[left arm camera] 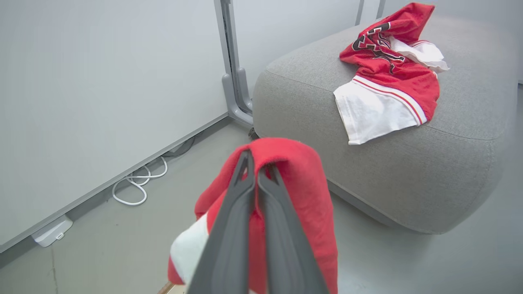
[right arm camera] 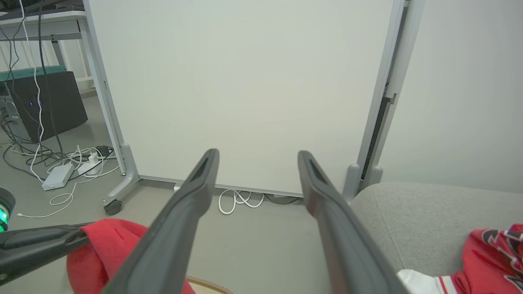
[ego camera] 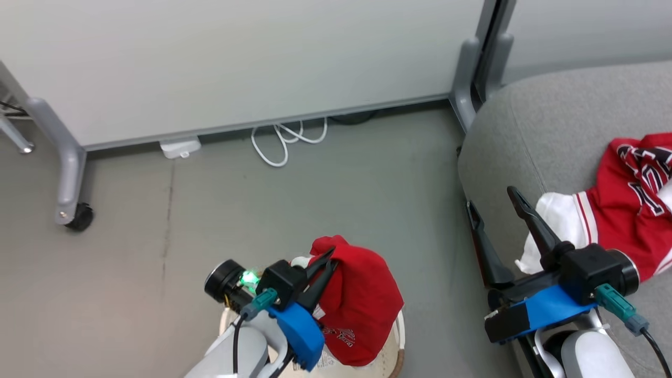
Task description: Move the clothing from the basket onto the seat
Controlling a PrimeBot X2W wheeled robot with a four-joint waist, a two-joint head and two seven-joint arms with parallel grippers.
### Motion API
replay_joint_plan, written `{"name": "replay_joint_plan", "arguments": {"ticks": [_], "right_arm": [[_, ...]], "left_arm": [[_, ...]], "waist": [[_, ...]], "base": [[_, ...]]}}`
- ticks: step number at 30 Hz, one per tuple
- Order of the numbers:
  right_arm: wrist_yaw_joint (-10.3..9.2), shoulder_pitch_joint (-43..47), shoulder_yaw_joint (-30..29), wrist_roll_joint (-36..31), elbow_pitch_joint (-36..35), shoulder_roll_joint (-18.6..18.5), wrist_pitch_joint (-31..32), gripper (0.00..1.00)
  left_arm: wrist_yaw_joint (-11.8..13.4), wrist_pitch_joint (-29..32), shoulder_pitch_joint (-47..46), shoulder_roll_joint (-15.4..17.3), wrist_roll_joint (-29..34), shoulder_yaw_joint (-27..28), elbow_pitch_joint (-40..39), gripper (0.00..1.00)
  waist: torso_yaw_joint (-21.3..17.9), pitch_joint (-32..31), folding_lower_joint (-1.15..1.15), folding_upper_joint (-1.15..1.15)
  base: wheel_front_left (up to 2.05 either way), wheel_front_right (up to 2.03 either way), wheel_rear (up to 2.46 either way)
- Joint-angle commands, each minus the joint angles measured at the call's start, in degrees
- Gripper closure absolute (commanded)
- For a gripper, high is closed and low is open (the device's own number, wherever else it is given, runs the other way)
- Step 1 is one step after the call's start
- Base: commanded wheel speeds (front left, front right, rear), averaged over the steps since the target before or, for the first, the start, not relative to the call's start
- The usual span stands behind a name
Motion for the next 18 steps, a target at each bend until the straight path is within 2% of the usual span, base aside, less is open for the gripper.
{"name": "replay_joint_plan", "arguments": {"ticks": [1, 18], "right_arm": [[0.01, 0.84, -0.02, 0.21, -0.21, -0.29, -0.03, 0.0], [0.01, 3.13, 0.62, 0.93, 1.45, -0.13, 1.15, 0.0]], "left_arm": [[-0.03, -0.28, -1.09, -0.11, -0.23, 0.48, -0.28, 1.0], [-0.08, 1.45, -14.61, -4.25, -10.56, -5.26, 3.28, 1.0]], "waist": [[1.1, -1.18, 0.02, 0.0], [3.63, -5.28, 0.02, 0.0]], "base": [[0.0, 0.0, 0.0], [0.0, 0.0, 0.0]]}}
